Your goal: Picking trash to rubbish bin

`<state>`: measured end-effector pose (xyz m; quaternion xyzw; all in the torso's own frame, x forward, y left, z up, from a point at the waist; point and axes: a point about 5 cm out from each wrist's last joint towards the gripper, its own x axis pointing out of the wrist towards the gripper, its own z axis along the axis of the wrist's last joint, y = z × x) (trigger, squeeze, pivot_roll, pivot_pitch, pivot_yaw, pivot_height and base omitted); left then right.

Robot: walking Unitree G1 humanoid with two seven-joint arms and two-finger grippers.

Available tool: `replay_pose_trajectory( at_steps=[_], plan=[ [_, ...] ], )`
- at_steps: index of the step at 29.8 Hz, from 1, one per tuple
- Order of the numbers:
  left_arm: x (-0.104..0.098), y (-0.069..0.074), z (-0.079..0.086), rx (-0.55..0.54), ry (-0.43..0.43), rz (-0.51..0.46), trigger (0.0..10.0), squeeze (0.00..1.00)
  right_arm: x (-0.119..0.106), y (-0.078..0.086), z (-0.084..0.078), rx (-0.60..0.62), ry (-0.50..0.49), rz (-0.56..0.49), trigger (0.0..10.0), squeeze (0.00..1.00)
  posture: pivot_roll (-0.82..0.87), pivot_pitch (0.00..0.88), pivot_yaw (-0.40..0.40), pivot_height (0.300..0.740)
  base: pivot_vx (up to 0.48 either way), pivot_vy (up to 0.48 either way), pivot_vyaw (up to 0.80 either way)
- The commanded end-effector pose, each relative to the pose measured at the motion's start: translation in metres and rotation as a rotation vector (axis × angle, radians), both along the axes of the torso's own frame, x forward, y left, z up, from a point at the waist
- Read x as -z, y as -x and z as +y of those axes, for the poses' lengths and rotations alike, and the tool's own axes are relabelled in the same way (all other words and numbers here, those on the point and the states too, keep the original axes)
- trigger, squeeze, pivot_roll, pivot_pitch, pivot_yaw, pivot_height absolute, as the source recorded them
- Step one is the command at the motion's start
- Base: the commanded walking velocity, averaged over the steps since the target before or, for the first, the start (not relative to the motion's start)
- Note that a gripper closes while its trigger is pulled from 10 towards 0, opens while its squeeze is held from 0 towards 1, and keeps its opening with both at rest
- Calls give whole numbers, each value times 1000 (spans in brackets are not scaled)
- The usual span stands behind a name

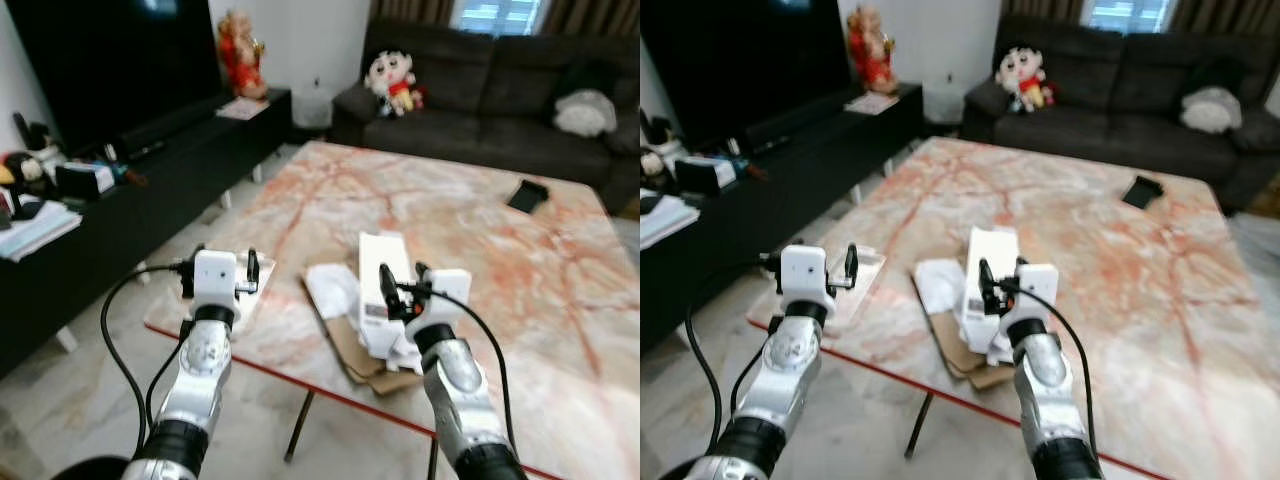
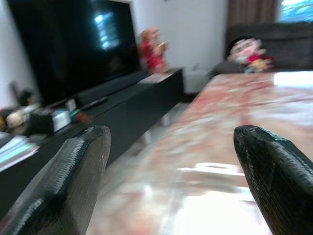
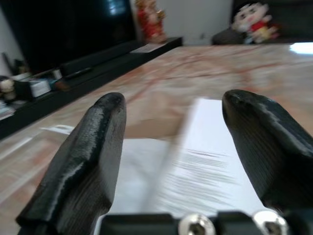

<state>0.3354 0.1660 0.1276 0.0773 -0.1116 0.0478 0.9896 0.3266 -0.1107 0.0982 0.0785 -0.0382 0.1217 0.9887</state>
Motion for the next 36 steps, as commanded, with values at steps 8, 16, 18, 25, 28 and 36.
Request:
replay_pose_trajectory(
  at_steps=[8, 16, 18, 25, 28, 36],
  plan=[
    [-2, 0, -10, 47, 14, -14, 10000, 0, -3, 0, -7, 12, 7, -15, 10000, 0, 165, 0, -34, 740, 0, 0, 0],
    [-2, 0, -13, 95, 17, 2, 10000, 0, -2, 0, -7, 14, 8, -11, 10000, 0, 166, 0, -34, 740, 0, 0, 0],
    [1, -2, -16, 139, 8, 35, 10000, 0, -3, -1, -7, 14, 7, -11, 10000, 0, 170, 0, -33, 740, 0, 0, 0],
    [5, -3, -19, 178, 27, 76, 10000, 0, -2, 0, -6, 15, 7, -7, 10000, 0, 170, 0, -33, 740, 0, 0, 0],
    [5, -4, -19, 179, 25, 84, 10000, 0, -1, 0, -6, 16, 9, -5, 10000, 0, 169, 0, -32, 740, 0, 0, 0],
    [4, -3, -13, 146, 28, 80, 10000, 0, -1, 0, -7, 19, 14, -1, 10000, 0, 169, 0, -34, 740, 0, 0, 0]
  ],
)
